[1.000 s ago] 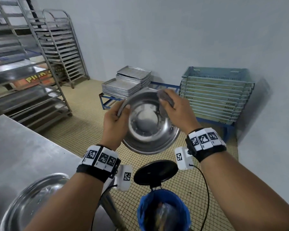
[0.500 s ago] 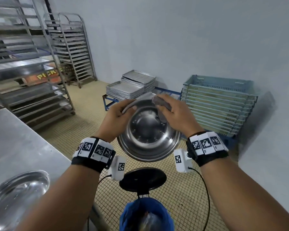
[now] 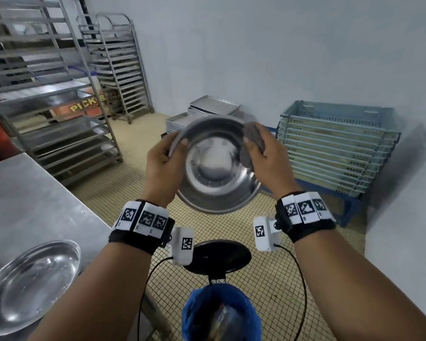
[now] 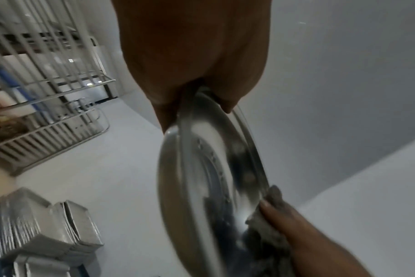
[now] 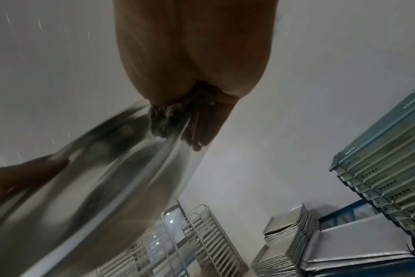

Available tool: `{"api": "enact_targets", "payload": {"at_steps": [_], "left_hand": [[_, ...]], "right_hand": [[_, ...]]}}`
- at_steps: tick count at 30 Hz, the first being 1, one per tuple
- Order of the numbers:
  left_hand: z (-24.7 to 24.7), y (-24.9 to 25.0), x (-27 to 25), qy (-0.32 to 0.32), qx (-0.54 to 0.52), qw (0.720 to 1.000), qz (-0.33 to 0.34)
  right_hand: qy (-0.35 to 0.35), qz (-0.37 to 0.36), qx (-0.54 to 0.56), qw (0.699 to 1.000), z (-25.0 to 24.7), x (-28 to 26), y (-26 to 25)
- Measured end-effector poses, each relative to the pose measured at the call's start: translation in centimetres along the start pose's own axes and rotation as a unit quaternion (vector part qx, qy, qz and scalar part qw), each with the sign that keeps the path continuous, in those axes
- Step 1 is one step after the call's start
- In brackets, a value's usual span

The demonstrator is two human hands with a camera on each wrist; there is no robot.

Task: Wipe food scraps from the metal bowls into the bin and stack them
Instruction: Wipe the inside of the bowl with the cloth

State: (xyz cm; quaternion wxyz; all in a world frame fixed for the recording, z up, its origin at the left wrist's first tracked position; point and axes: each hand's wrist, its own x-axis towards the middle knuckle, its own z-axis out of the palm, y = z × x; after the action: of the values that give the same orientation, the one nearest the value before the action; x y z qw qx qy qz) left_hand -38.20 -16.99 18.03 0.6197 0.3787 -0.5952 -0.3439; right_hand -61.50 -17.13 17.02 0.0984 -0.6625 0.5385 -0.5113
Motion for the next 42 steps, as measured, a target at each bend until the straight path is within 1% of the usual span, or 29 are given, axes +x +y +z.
{"api": "enact_targets", "payload": {"at_steps": [1, 3, 5, 8, 10, 12, 13, 14, 16, 18, 19, 20, 21, 23, 25, 26, 29, 30, 31, 33, 34, 36, 37, 38, 39, 40, 42], "left_hand": [[-0.1, 0.1, 0.1, 0.018, -0.021, 1.0, 0.0], [-0.1, 0.1, -0.1, 0.01, -0.015, 1.0, 0.005], [0.1, -0.4, -0.5, -0.017, 0.015, 1.0, 0.01], [-0.5, -0.7, -0.7, -0.048, 0.042, 0.998, 0.008], [-1.1, -0.3, 0.1, -0.1, 0.096, 0.99, -0.001], [-1.2, 0.2, 1.0, -0.168, 0.153, 0.974, 0.0], [-1.3, 0.5, 1.4, -0.189, 0.173, 0.967, 0.012], [-1.4, 0.7, 1.7, -0.195, 0.177, 0.964, 0.02], [-1.5, 0.9, 2.0, -0.176, 0.148, 0.973, 0.018], [-1.8, 0.5, 1.9, -0.112, 0.1, 0.989, 0.002], [-1.9, 0.1, 1.8, -0.075, 0.076, 0.994, -0.004], [-2.0, -0.2, 1.6, -0.051, 0.063, 0.997, -0.007], [-2.0, -0.5, 1.4, -0.047, 0.068, 0.997, -0.006], [-1.7, -0.9, 0.9, -0.075, 0.095, 0.993, 0.008], [-1.5, -0.6, 0.6, -0.073, 0.072, 0.995, 0.014], [-1.5, -0.4, 0.6, -0.053, 0.047, 0.997, 0.012], [-1.8, 0.2, 0.9, 0.034, -0.018, 0.999, 0.007], [-1.9, 0.3, 0.8, 0.04, -0.025, 0.999, 0.011], [-1.8, 0.3, 0.7, 0.029, -0.022, 0.999, 0.017], [-1.9, 0.1, 0.2, -0.023, 0.017, 0.999, 0.024], [-2.1, 0.2, 0.2, -0.051, 0.047, 0.997, 0.031], [-2.4, 0.4, 0.6, -0.103, 0.095, 0.989, 0.049], [-2.5, 0.7, 1.0, -0.129, 0.109, 0.984, 0.056], [-2.5, 1.0, 1.3, -0.152, 0.114, 0.98, 0.059], [-2.5, 1.2, 1.6, -0.163, 0.113, 0.978, 0.059], [-2.5, 1.4, 1.8, -0.159, 0.107, 0.98, 0.057], [-2.6, 1.4, 1.8, -0.112, 0.079, 0.989, 0.057]], "right_hand": [[0.009, 0.025, 0.02, 0.999, 0.6, -0.5, 0.4], [0.024, 0.039, 0.024, 0.999, 1.4, -0.8, 0.7], [0.023, 0.018, 0.007, 1.0, 1.2, 0.1, 0.4], [-0.014, -0.027, -0.026, 0.999, 0.3, 1.2, 0.0], [-0.042, -0.059, -0.046, 0.996, 0.2, 1.0, -0.3], [-0.075, -0.092, -0.082, 0.99, 0.8, 0.8, -0.4], [-0.082, -0.1, -0.087, 0.988, 1.3, 0.7, -0.5], [-0.079, -0.101, -0.08, 0.988, 1.6, 0.7, -0.6], [-0.043, -0.089, -0.04, 0.994, 2.0, 0.3, -0.7], [0.005, -0.04, 0.001, 0.999, 2.1, -0.7, -0.7], [0.019, -0.005, 0.02, 1.0, 2.2, -1.3, -0.5], [0.023, 0.024, 0.037, 0.999, 2.4, -1.8, -0.5], [0.02, 0.037, 0.043, 0.998, 2.5, -2.0, -0.6], [0.007, 0.012, 0.005, 1.0, 2.2, -1.3, -1.1], [-0.014, -0.024, -0.035, 0.999, 1.5, 0.0, -1.3], [-0.013, -0.023, -0.029, 0.999, 1.4, 0.4, -1.3], [0.022, 0.035, 0.053, 0.998, 2.1, -0.4, -1.2], [0.033, 0.051, 0.067, 0.996, 2.6, -0.7, -1.0], [0.044, 0.06, 0.067, 0.995, 2.9, -1.0, -0.8], [0.055, 0.053, 0.051, 0.996, 2.4, -0.7, -0.8], [0.038, 0.034, 0.038, 0.998, 1.9, -0.3, -1.1], [-0.035, -0.016, -0.023, 0.999, 0.9, 0.4, -1.8], [-0.067, -0.038, -0.06, 0.995, 0.7, 0.6, -2.2], [-0.081, -0.052, -0.078, 0.992, 0.7, 0.6, -2.4], [-0.074, -0.056, -0.076, 0.993, 0.8, 0.5, -2.5], [-0.05, -0.051, -0.054, 0.996, 1.1, 0.3, -2.5], [0.014, -0.01, 0.021, 1.0, 2.1, -1.0, -1.9]]}}
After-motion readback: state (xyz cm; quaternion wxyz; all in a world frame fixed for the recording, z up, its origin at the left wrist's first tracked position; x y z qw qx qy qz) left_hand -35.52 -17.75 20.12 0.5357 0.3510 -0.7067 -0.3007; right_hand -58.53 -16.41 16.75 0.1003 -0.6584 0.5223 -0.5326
